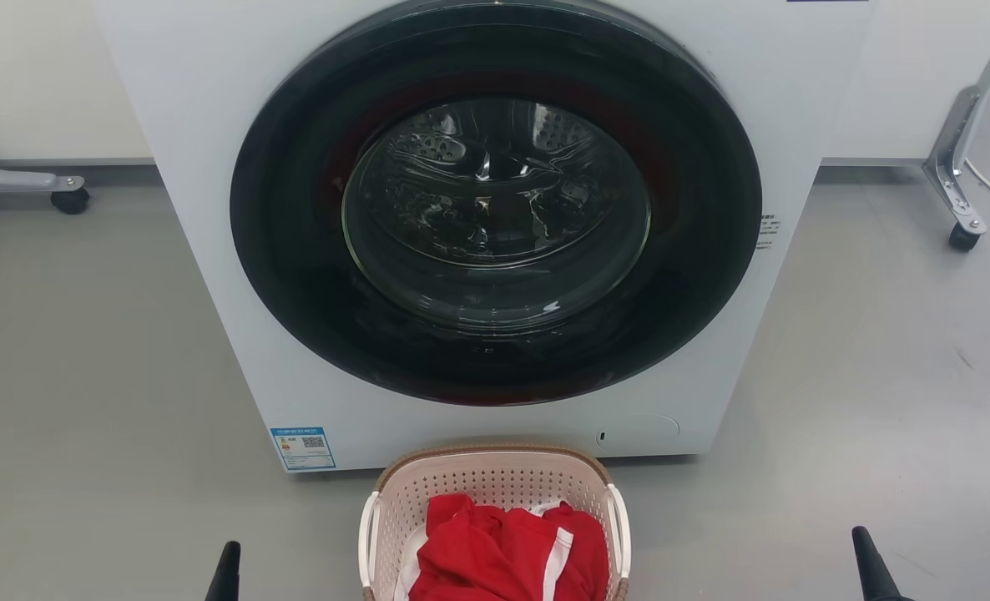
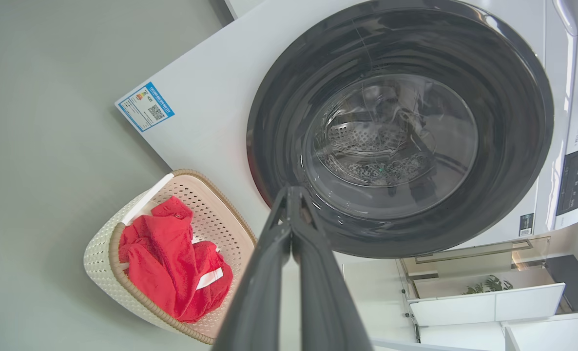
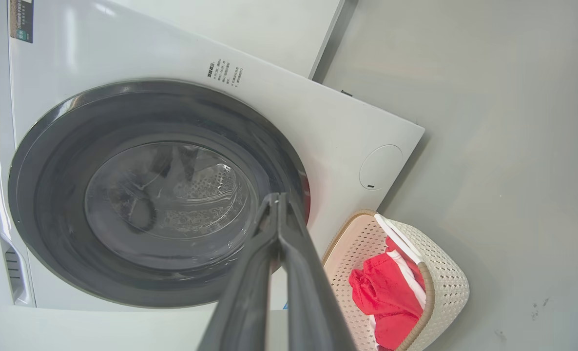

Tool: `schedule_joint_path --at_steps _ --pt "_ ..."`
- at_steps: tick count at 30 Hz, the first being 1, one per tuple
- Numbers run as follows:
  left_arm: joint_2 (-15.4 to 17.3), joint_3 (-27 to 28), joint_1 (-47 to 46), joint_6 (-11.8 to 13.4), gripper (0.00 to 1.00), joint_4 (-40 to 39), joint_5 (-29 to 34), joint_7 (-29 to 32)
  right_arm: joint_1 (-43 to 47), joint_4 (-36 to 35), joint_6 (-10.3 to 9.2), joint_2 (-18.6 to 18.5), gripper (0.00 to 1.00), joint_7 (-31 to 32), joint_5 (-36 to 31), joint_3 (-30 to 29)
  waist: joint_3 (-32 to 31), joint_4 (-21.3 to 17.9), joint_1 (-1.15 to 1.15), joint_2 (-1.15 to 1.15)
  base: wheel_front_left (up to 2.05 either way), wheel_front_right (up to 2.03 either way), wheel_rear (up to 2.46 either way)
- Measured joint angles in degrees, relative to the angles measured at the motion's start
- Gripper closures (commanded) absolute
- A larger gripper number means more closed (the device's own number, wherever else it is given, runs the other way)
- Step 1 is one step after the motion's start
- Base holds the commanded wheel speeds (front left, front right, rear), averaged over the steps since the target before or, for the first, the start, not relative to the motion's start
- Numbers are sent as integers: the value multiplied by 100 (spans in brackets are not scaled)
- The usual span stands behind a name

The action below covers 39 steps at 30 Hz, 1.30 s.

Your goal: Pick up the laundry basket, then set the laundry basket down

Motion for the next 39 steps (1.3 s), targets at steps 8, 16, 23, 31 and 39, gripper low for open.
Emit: schedule_joint_path --at_steps 8,16,23,31,39 --pt "-16 157 -174 -100 100 73 -558 158 -99 59 112 15 100 152 600 -199 13 0 0 0 0 0 0" --pt "-35 297 -291 -209 100 159 -1095 298 -223 111 226 29 100 302 1109 -372 24 -1 0 0 0 0 0" --pt "-74 414 -424 -305 100 222 -1577 435 -313 188 326 40 100 438 1636 -545 35 -1 0 0 0 0 0" --pt "-94 523 -541 -398 100 278 -2031 548 -357 230 397 51 100 548 2031 -682 43 -1 0 0 0 0 0" --pt "-101 525 -541 -398 100 280 -2034 548 -425 232 409 53 100 547 2031 -684 43 -1 0 0 0 0 0"
